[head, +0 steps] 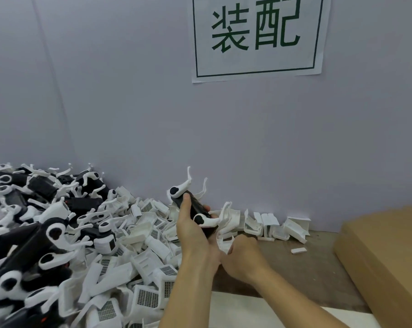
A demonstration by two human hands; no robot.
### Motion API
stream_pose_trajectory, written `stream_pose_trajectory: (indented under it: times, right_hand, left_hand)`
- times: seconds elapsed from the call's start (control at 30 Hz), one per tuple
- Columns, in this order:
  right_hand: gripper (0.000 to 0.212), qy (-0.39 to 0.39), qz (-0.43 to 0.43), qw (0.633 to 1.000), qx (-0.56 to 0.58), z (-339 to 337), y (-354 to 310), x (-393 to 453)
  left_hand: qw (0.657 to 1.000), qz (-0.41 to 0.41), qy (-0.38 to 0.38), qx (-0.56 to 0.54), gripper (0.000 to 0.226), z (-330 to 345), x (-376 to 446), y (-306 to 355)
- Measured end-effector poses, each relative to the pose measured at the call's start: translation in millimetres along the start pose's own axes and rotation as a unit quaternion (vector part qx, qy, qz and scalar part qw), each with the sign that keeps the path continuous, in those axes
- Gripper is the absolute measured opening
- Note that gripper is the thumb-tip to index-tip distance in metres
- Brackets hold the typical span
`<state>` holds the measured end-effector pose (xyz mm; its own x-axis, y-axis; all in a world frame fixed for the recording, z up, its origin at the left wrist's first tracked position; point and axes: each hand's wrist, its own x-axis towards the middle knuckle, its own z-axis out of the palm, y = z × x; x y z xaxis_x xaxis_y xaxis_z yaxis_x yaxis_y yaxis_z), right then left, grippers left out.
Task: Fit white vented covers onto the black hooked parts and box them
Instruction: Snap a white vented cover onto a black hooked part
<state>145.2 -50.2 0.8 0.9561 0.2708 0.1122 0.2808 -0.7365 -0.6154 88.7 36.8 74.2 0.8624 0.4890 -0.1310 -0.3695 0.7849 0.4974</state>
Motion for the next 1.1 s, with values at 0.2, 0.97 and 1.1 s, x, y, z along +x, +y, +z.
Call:
stream_pose_trajectory:
  times: [0.2,0.97,1.1]
  right_hand:
    - [0.034,0.072,0.017,0.995,0.069,6,1,3]
    - [0.026,0.152,0.031,0.907,0.391,-63,78,-49]
    - [0.027,0.184,-0.004,0.920,0.345,-66,75,-50]
  left_hand:
    - [0.998,0.028,-0.016,0.062,0.020,-9,8,-3]
    - [0.897,0.010,-0.021,0.441,0.045,-19,-17,-77]
    - [0.879,0.009,-0.033,0.476,0.051,-21,-16,-78]
